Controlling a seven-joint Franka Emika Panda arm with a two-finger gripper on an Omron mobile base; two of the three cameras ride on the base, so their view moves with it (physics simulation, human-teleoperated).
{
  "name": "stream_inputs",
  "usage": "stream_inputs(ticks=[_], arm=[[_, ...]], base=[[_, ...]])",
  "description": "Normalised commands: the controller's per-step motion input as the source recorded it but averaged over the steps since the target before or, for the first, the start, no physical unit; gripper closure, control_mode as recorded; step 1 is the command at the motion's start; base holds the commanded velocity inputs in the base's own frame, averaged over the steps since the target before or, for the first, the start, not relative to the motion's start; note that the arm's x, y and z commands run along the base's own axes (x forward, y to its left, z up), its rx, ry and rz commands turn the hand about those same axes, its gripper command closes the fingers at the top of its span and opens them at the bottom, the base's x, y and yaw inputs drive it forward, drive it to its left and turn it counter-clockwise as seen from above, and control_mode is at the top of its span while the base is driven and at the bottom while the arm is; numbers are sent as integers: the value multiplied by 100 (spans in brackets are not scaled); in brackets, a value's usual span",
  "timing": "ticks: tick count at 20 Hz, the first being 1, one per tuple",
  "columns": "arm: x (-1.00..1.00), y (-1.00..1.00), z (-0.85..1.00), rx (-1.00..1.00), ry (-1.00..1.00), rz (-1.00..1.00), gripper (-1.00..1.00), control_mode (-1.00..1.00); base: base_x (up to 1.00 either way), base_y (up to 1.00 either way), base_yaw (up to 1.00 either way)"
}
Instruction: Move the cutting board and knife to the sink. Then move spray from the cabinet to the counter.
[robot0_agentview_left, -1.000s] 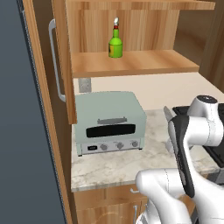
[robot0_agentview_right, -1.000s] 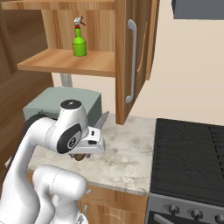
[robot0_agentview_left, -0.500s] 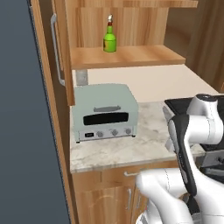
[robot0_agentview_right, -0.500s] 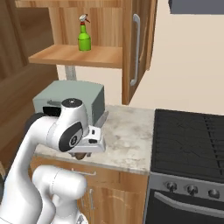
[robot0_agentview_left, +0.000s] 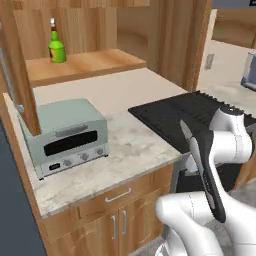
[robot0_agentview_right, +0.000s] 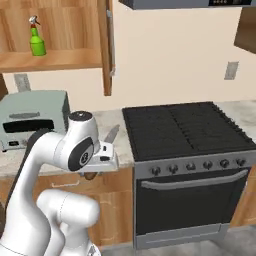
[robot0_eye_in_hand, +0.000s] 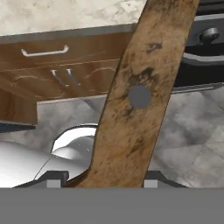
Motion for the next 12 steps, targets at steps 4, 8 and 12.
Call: stream_inputs(ticks=[4, 8, 12], arm=[[0, 0, 0, 0, 0, 0, 100, 100], [0, 0, 0, 0, 0, 0, 100, 100], [0, 0, 0, 0, 0, 0, 100, 100]], base=[[0, 5, -92], [0, 1, -91], [0, 1, -92]])
